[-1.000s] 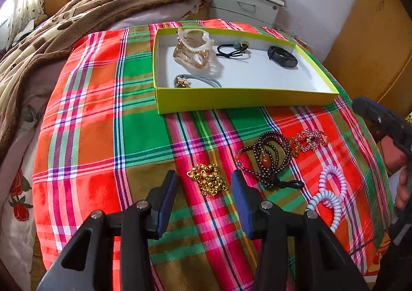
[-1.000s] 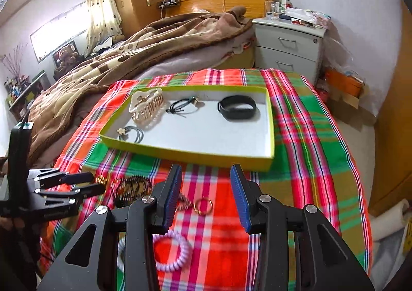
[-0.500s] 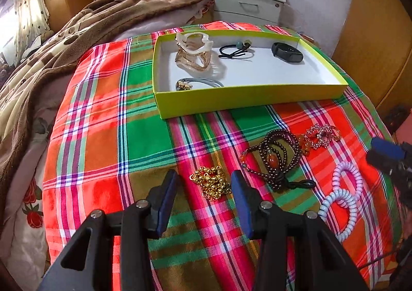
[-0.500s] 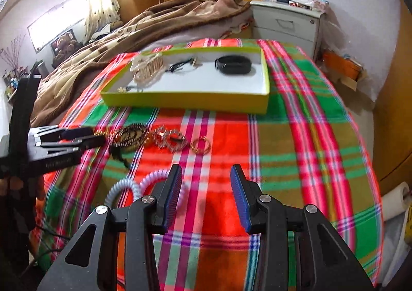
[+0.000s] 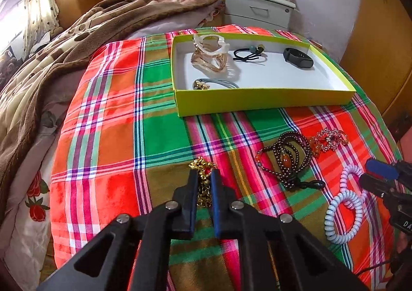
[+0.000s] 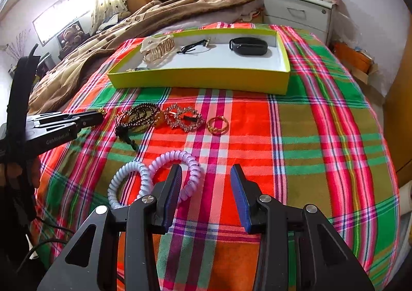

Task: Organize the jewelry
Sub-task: 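Grasp the gold chain with the left tool while the right tool grasps a white coil hair tie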

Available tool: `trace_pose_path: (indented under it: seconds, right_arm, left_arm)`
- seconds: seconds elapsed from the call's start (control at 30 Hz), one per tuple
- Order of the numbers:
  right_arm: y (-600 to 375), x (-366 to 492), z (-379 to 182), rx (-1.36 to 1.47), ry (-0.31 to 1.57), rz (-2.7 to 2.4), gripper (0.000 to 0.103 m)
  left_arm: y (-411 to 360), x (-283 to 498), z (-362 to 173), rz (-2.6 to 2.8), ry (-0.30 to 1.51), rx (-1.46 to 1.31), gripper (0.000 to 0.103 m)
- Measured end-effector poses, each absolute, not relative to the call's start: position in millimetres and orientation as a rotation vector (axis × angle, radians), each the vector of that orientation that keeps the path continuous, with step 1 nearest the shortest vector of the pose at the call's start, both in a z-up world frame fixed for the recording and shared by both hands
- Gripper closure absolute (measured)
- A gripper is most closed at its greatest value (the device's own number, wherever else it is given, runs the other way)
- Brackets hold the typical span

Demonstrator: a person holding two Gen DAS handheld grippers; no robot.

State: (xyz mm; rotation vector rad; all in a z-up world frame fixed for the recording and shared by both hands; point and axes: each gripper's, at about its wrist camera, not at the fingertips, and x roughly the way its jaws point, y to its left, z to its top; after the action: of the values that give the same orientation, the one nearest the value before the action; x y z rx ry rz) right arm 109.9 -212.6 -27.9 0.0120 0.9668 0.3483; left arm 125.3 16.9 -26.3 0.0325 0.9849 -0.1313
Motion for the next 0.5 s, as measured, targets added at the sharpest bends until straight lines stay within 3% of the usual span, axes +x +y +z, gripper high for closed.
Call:
trace_pose_path:
  seconds: [0.4,0.43,0.5]
  right_arm:
    - [-198.9,108.9,-29.3,-0.061,0.955,0.339,0.063]
    - [-198.6,108.7,-29.5,-0.064,0.954,0.333,0.065]
    - [-198.0,108.3,-29.5,-0.07,0.954,0.331,0.079]
  left_arm:
    - [27.7,120.3,-23.5,-0.127,0.967,-0.005,0.093]
    - [28.5,119.8,-22.7,-0.125,0.963,-0.007,0.093]
    - [29.8,118.6,-21.0,-0.127,0.958,-0.01,0.093]
